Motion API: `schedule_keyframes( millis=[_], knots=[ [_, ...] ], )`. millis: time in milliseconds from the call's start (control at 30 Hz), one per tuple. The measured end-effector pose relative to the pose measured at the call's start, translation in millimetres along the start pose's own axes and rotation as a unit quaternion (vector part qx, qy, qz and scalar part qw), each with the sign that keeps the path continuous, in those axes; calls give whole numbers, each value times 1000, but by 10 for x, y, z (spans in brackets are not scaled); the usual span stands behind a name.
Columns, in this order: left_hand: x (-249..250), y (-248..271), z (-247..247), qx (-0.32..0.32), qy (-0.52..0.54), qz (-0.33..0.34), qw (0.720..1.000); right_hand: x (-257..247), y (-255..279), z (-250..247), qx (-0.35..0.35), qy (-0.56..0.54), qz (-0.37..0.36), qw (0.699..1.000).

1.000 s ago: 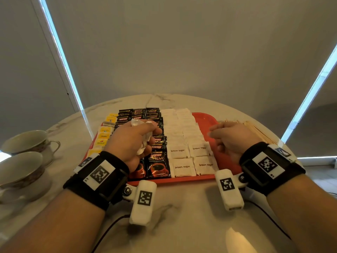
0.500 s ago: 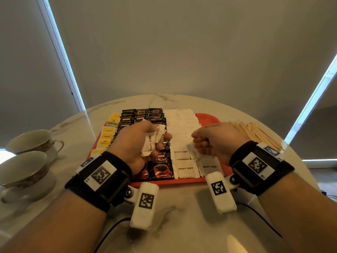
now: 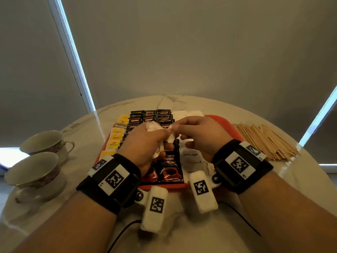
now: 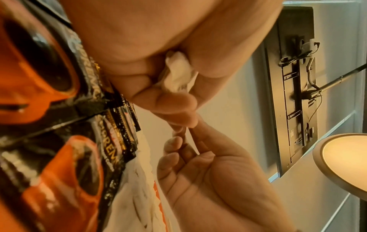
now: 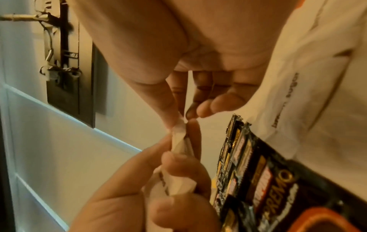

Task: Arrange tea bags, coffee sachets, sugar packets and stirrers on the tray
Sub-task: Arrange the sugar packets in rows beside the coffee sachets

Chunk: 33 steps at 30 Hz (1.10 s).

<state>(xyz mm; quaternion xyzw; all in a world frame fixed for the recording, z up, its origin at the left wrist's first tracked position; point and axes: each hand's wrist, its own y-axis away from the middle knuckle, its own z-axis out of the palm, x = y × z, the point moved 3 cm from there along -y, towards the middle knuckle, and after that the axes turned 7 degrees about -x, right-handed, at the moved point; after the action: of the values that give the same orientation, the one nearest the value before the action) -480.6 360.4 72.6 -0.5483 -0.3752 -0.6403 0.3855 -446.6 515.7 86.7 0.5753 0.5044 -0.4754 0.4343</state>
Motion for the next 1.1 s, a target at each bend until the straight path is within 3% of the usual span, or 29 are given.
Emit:
schedule_keyframes(
  millis=[133,333,567,733,933,1100],
  knots=[
    [11,-47,-35,15,1,29,999,21,23,3,-23,-133,-6,991],
    [39,-42,-42,9,25,15,1000,57,30,73,-29,-195,-26,980],
    [-24,-57,-56,-5,-6,-2,1000,89,29,16,6,-190,-61,980],
    [-53,-62,-63,-28,-35,-3,999,107,53,15,-9,-148,-72,986],
    [-33,-84,-80,13,0,8,1000,136,26,-34,30,-119,-89,988],
    [4,-42,-51,8,-36,59,998,155,75,25,-35,-106,-46,993]
  ],
)
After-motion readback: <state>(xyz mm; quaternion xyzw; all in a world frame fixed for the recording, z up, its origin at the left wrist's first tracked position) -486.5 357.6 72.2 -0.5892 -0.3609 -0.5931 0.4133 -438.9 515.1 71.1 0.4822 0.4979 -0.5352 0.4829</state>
